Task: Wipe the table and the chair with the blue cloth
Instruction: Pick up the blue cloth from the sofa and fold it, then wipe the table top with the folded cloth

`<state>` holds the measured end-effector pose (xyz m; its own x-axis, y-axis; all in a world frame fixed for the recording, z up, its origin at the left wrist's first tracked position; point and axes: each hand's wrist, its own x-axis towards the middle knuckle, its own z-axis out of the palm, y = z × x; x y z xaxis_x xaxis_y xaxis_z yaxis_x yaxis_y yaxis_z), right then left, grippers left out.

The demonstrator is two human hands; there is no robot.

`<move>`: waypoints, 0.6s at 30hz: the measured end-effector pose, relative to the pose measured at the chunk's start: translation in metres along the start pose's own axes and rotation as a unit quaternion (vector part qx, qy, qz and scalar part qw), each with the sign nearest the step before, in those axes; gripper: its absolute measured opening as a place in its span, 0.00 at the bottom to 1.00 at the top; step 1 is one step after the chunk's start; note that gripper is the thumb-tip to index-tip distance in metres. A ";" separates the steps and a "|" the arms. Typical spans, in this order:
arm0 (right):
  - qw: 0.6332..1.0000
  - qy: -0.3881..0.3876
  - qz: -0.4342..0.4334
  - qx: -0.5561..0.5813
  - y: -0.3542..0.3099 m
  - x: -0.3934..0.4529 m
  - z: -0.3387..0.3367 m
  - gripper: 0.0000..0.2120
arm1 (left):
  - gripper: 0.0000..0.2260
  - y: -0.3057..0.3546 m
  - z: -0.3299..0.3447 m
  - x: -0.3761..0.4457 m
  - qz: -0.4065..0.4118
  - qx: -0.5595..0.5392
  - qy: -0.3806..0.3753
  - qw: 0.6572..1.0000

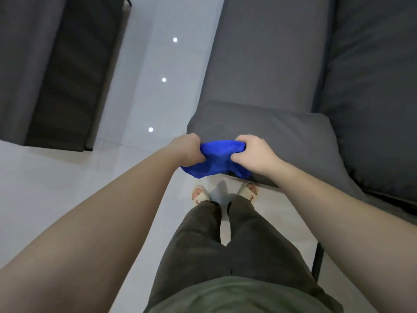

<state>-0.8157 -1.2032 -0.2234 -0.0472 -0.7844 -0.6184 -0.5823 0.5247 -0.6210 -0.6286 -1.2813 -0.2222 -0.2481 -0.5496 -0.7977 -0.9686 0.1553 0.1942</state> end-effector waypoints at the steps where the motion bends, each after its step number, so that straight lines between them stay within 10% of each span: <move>1: 1.000 0.006 -0.007 0.000 -0.013 0.000 0.002 0.04 | 0.09 -0.009 -0.003 -0.008 -0.005 -0.017 0.011 1.000; 18: 0.988 -0.030 -0.145 -0.037 -0.262 0.003 0.173 0.11 | 0.06 -0.272 -0.037 -0.150 -0.027 -0.225 0.129 0.965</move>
<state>-0.5229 -1.2858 -0.1460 0.1766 -0.8761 -0.4486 -0.6219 0.2539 -0.7408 -0.3286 -1.2716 -0.1341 -0.1379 -0.7415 -0.6566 -0.8746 -0.2199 0.4320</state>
